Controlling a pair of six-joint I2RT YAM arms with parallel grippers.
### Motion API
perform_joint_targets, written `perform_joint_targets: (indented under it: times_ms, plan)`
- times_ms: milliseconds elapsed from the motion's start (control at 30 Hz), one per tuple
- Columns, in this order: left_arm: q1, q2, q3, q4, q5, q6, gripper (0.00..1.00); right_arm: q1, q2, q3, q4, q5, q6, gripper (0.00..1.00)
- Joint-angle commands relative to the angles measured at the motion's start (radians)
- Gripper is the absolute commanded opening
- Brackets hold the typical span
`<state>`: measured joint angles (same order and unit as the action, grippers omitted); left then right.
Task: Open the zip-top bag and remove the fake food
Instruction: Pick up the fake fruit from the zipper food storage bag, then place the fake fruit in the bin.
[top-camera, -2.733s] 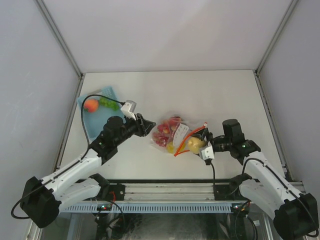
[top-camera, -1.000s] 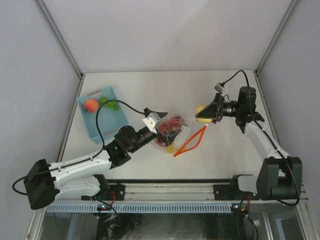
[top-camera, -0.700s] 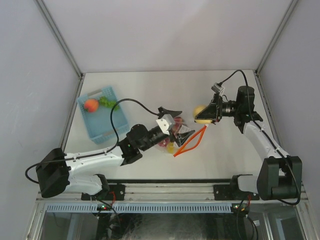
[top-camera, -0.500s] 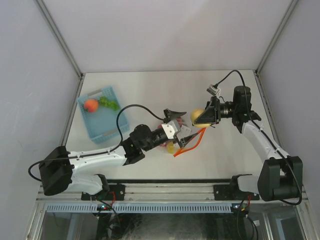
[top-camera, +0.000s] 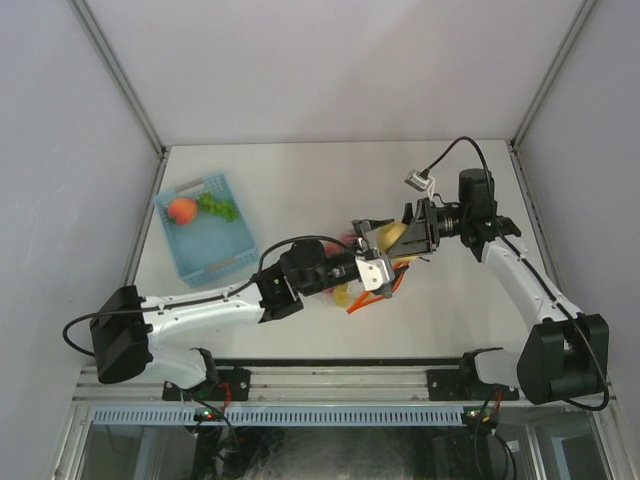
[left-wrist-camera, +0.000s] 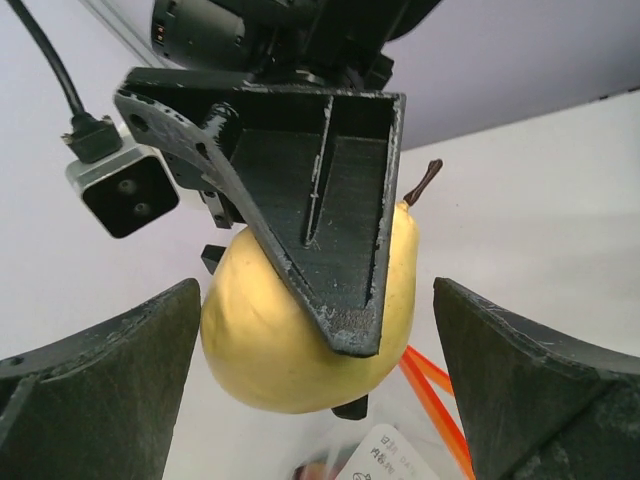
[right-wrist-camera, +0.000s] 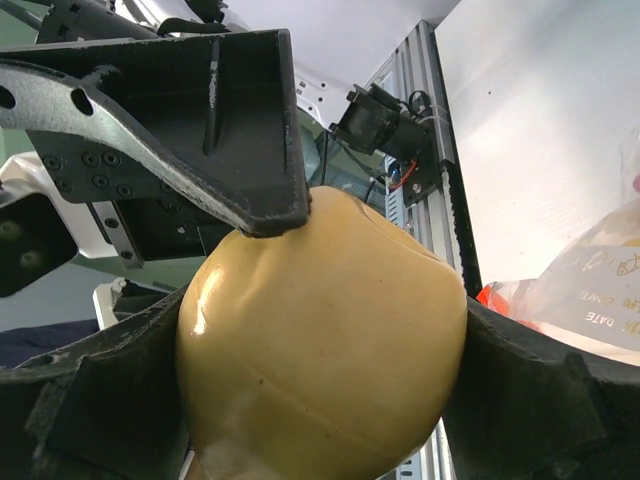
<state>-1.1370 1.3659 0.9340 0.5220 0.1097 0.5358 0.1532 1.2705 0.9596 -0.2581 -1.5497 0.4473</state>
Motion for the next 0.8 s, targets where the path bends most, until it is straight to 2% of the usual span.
perform_joint_targets:
  times_ms: [0, 133, 433, 500, 600, 633, 767]
  plan:
    - [-0.006, 0.032, 0.093, -0.077, 0.006, 0.097, 1.00, 0.009, -0.017, 0.036, -0.012, -0.025, -0.051, 0.27]
    - [-0.005, 0.052, 0.117, -0.092, -0.007, 0.105, 0.96, 0.009, -0.021, 0.035, -0.023, -0.025, -0.060, 0.27]
    - [-0.008, 0.077, 0.173, -0.150, -0.021, 0.072, 0.67, 0.011, -0.013, 0.035, -0.052, -0.018, -0.078, 0.30]
    - [-0.009, 0.075, 0.175, -0.159, -0.024, 0.068, 0.54, 0.011, -0.011, 0.035, -0.052, -0.018, -0.072, 0.39]
    - [-0.008, 0.065, 0.171, -0.163, -0.043, 0.056, 0.24, 0.007, -0.010, 0.035, -0.056, -0.013, -0.068, 0.61]
    - [-0.007, 0.061, 0.168, -0.162, -0.048, 0.052, 0.18, 0.004, -0.011, 0.035, -0.059, -0.010, -0.068, 0.67]
    - [-0.009, 0.039, 0.148, -0.163, -0.058, 0.037, 0.08, -0.018, -0.008, 0.035, -0.054, -0.003, -0.048, 0.85]
